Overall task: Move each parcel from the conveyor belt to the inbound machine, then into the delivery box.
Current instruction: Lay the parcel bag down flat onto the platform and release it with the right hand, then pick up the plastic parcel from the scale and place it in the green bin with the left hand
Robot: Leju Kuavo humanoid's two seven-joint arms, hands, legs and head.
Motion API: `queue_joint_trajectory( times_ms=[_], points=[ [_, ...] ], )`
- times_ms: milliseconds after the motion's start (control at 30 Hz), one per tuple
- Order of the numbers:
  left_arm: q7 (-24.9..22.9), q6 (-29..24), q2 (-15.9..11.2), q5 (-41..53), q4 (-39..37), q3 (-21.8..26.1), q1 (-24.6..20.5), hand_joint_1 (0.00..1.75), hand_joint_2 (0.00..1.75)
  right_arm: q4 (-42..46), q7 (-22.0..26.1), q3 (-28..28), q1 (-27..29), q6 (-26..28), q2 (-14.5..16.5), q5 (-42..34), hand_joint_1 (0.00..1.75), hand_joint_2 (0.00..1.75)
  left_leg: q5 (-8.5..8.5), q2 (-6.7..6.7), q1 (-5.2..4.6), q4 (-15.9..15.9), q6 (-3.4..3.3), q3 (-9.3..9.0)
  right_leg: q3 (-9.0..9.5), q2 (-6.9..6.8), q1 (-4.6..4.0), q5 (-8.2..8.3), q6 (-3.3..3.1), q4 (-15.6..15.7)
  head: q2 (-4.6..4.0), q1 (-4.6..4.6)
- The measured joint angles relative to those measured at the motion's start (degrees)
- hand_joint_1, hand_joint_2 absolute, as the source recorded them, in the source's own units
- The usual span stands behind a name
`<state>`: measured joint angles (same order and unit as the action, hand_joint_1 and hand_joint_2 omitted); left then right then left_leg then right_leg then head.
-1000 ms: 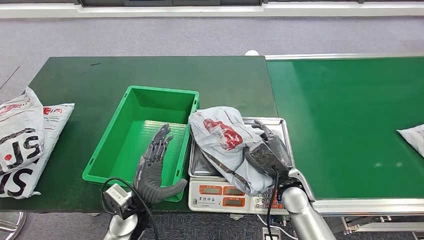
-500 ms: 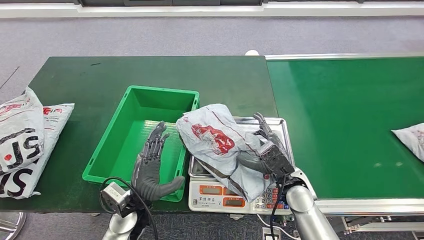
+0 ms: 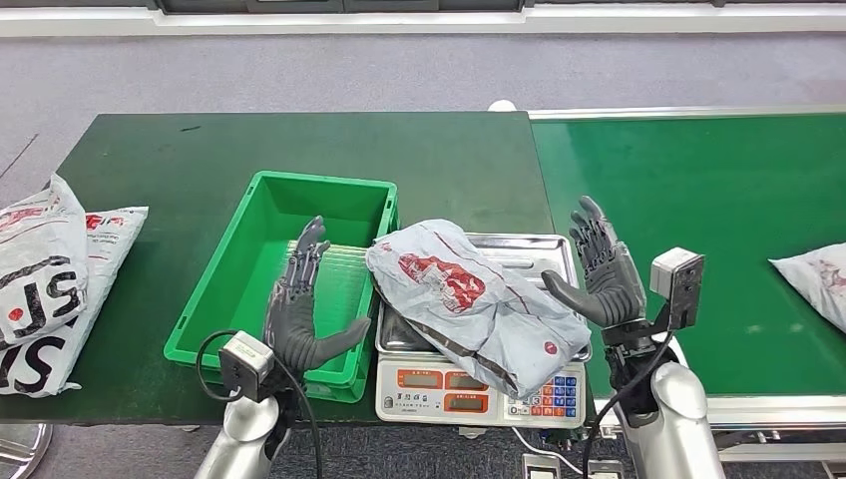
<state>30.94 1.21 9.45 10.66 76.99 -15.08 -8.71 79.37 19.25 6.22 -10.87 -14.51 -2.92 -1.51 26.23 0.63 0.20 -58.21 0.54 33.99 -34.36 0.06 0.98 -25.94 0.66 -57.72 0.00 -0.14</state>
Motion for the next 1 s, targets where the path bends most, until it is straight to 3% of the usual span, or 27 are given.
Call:
queue_joint_trajectory(
  times_ms=[167, 367, 567, 800, 1000],
  points=[
    [0.04, 0.20, 0.29, -0.51, -1.16, 0.00, -0.64, 0.00, 1.75, -0.85, 0.00, -1.45, -0.14, -0.44, 0.51, -0.49, 0.00, 1.75, 0.00, -0.02, 0.00, 0.00, 0.00, 0.00, 0.00, 0.01, 0.00, 0.00, 0.00, 0.00, 0.00, 0.01],
    [-0.16, 1.00, 0.61, -0.57, -2.62, 0.00, -2.06, 0.00, 1.75, -4.05, -4.05, -1.80, -1.53, -4.66, 0.73, -1.44, 0.00, 1.75, 0.00, -0.03, 0.00, 0.00, -0.01, 0.03, -0.01, 0.02, 0.00, 0.01, 0.01, 0.00, 0.00, 0.00],
    [-1.52, 5.01, 1.75, -4.12, -4.60, 0.00, -4.23, 0.00, 1.75, -3.86, 6.42, -1.80, -3.57, -0.30, 2.19, 1.97, 0.00, 1.75, -0.05, -0.01, 0.00, -0.02, -0.03, 0.01, -0.01, 0.01, 0.01, 0.04, 0.04, 0.00, 0.00, 0.00],
    [-4.86, 12.54, 5.45, -8.85, -15.46, -0.38, -14.76, 0.00, 1.75, 3.01, 8.72, -1.80, -3.40, 9.81, 5.46, 8.48, 0.00, 1.75, -0.07, -0.01, 0.00, -0.04, -0.02, 0.02, 0.00, 0.01, 0.01, 0.09, 0.06, 0.00, 0.00, 0.00],
    [-5.16, 12.75, 7.80, -8.98, -22.68, -1.38, -20.75, 0.00, 1.75, 4.11, 8.43, -1.80, -3.42, 11.11, 6.72, 8.79, 0.00, 1.75, -0.07, -0.05, -0.02, -0.04, -0.02, 0.00, -0.01, 0.08, 0.02, 0.14, 0.05, 0.00, 0.01, 0.01]
  ],
)
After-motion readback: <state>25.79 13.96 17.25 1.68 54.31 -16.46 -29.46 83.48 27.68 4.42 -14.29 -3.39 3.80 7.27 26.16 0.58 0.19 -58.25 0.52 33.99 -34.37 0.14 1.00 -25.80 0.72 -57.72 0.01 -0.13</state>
